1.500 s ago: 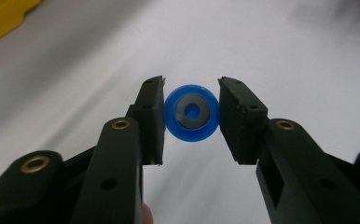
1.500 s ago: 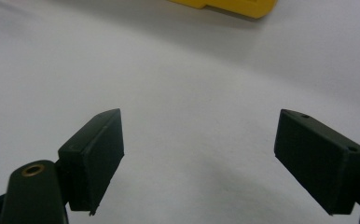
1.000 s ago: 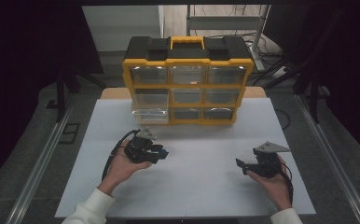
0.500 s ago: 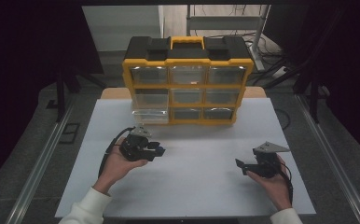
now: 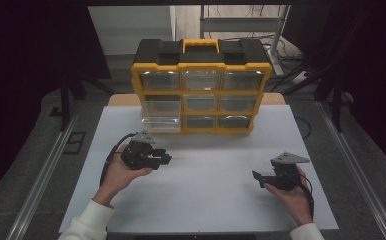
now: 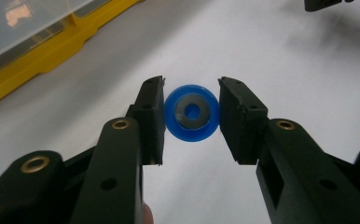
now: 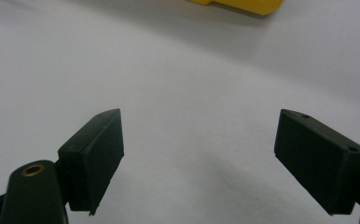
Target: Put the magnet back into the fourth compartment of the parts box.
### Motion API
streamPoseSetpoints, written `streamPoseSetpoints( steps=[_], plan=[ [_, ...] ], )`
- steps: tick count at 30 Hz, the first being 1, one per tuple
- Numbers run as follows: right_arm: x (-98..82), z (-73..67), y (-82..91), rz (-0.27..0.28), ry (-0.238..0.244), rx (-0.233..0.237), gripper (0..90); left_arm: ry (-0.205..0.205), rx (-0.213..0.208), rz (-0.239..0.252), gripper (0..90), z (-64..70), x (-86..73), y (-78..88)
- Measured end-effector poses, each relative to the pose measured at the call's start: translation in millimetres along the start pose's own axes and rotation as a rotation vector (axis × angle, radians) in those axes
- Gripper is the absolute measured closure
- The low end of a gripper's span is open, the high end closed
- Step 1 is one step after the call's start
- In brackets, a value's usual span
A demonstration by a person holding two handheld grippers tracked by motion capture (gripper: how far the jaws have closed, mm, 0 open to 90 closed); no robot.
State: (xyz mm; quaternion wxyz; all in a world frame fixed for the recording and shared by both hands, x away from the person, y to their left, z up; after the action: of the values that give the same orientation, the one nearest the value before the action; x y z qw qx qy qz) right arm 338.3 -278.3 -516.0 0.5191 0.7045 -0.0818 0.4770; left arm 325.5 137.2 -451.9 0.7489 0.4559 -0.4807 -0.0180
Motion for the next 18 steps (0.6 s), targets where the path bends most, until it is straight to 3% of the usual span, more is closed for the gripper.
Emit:
streamPoseSetpoints(
  steps=[7,10,18],
  plan=[
    [-0.2,0.0,0.0,-0.002,0.000,-0.002,16.1,0.002,0.002,0.018,62.0,-3.8,1.6,7.8],
    [-0.2,-0.1,-0.4,-0.004,0.002,-0.002,16.1,0.012,-0.018,0.032,62.0,-4.4,1.9,10.3],
    [-0.2,-0.2,-0.1,-0.004,0.002,-0.003,16.1,0.005,-0.009,0.045,62.0,-6.1,3.7,15.8]
  ],
)
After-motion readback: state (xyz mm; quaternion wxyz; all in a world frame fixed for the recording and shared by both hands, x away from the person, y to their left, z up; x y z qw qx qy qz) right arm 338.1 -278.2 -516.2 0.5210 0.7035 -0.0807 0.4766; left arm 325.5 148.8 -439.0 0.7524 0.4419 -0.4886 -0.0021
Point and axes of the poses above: each handheld gripper's, and its own axes: y roughly backward along the jaws, x roughly out of its top, z roughly to its right, the point moved 3 cm from there along -y, roughly forward along the jaws, and after that the axes turned 2 degrees about x, right-handed, at the moved point
